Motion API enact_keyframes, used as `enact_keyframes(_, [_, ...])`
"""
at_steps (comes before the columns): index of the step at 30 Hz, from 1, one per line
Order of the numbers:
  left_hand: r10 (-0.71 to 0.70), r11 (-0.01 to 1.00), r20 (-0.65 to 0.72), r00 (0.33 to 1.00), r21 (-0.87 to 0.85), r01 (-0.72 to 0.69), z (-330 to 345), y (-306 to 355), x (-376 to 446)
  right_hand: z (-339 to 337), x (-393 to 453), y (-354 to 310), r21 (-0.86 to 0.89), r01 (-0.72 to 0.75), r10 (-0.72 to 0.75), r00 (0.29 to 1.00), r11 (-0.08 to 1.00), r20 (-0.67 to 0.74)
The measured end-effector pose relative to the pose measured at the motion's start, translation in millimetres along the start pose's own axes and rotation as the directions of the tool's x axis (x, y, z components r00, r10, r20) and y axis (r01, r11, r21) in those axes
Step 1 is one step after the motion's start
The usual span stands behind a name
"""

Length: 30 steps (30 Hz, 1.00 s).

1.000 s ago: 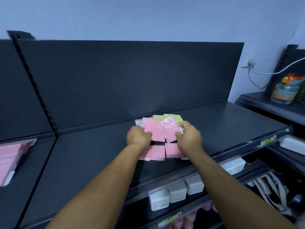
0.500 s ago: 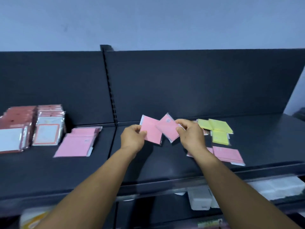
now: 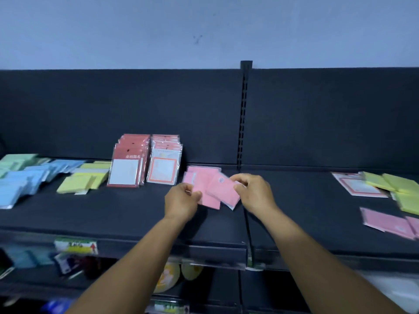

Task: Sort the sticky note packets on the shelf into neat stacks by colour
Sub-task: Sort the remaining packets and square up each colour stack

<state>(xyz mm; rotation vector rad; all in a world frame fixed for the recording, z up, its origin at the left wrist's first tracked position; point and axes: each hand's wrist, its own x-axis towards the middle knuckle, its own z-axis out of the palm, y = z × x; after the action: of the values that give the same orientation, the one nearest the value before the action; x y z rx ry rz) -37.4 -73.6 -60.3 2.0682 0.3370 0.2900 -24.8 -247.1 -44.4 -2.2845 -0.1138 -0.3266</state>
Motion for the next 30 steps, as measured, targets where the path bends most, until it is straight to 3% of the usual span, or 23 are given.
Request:
enact_keyframes(5, [0.075, 0.95, -0.016, 0.997, 0.304, -0.067, -22, -20, 10, 35, 5, -16, -0.073, -0.012, 0.016, 0.999, 0.997, 0.05])
enact_keyframes(12, [0.209, 0.864, 0.101, 0.973, 0.447, -0.232, -30, -30, 18, 59, 4, -23, -0.199, 0.037, -0.013, 0.992, 0.979, 0.123])
enact_keyframes(16, [0.28, 0.766, 0.176, 0.944, 0.552, -0.33, -30, -22, 17, 61, 3, -20, -0.234, 0.021, 0.014, 0.989, 0.972, 0.148])
enact_keyframes(23, [0.423, 0.661, 0.305, 0.853, 0.541, -0.521, -5, 6, 0, 19, -8, -15, -0.38, 0.073, -0.013, 0.987, 0.922, 0.158])
enact_keyframes(30, [0.485, 0.628, 0.429, 0.762, 0.435, -0.645, 49, 49, -31, -44, -25, 23, -0.499, -0.016, 0.086, 0.989, 0.867, 0.118])
